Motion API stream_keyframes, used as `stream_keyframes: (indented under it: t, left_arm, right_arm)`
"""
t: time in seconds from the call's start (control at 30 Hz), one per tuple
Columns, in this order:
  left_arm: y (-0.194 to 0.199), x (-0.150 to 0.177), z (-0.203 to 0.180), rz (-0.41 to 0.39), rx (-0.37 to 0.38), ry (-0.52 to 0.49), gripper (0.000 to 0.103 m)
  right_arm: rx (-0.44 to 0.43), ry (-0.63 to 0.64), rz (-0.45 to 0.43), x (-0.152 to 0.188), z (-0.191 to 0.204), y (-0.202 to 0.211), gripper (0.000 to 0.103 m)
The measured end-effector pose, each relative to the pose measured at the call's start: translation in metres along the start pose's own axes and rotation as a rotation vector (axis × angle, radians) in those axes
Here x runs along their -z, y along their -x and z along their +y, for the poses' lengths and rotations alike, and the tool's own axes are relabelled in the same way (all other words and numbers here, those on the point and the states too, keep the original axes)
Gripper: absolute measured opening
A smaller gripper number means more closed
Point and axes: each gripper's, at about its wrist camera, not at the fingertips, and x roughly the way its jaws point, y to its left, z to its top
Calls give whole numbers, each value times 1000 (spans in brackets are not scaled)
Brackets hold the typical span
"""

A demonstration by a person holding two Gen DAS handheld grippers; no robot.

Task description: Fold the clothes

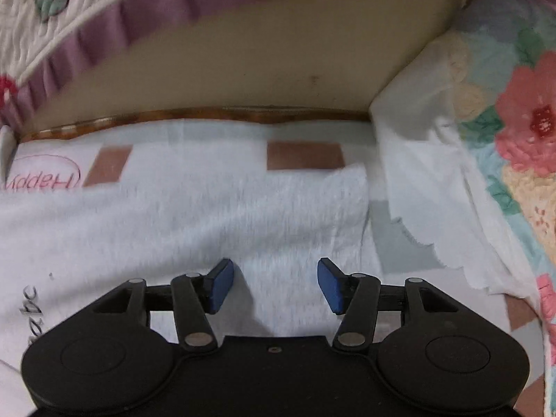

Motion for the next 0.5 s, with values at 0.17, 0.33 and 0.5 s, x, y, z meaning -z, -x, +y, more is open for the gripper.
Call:
stream_keyframes:
  t: [0.17, 0.33, 0.5]
  left_arm:
    - [0, -1, 15, 3, 50, 98, 3]
    - [-7, -4, 21, 13, 70, 134, 3]
    - [-11, -3, 23, 13, 86, 155, 3]
  right_arm:
    - [20, 27, -23, 11, -2, 8, 0]
    - [18, 44, -69, -1, 8, 19, 0]
    - [-4, 53, -118, -16, 19, 30, 24]
